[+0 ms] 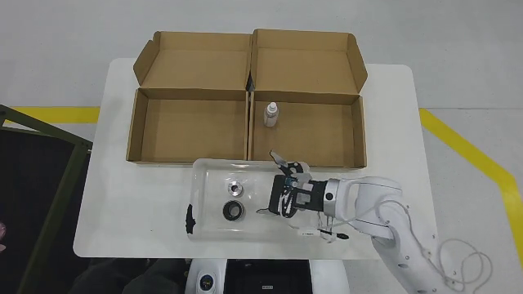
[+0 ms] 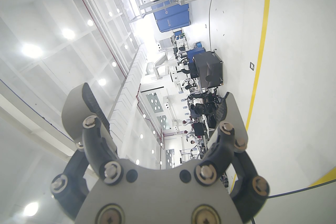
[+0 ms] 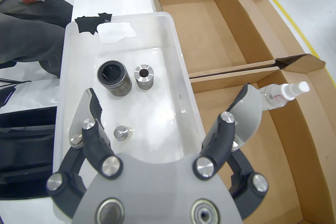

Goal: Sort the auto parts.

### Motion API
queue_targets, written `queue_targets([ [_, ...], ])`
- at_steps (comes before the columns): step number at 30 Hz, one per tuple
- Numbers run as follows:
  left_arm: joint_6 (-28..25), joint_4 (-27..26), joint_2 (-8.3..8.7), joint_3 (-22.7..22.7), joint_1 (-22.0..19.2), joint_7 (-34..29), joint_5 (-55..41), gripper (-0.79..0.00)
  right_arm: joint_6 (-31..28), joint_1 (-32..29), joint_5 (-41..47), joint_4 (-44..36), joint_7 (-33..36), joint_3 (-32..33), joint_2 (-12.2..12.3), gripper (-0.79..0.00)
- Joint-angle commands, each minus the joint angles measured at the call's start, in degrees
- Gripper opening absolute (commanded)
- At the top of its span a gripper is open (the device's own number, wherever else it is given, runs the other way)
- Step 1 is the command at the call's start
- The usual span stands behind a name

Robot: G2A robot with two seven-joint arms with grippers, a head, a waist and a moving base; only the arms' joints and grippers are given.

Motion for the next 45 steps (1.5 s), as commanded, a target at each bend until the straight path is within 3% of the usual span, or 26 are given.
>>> queue_targets([
  [1,0.0,0.0,0.0,0.0,0.0,0.0,0.0,0.0,0.0,-0.4,-0.44,-0.47,0.47,-0.76,0.05,-0.015],
  [19,0.0,0.0,0.0,0.0,0.0,0.0,0.0,0.0,2.55,-4.28,-6.01,-1.84,6.34,-1.93,1.15,-0.022],
  [33,0.0,0.0,0.0,0.0,0.0,0.0,0.0,0.0,3.43,-2.19,-7.19,-1.06,14.09,-5.11,1.18,-0.034],
  [40,0.0,0.0,0.0,0.0,0.0,0.0,0.0,0.0,3.02,-0.81,-6.77,0.18,17.33,-7.32,1.05,-0.071],
  [45,0.0,0.0,0.0,0.0,0.0,0.0,0.0,0.0,3.02,0.38,-6.74,0.8,19.24,-8.97,0.89,-0.142],
])
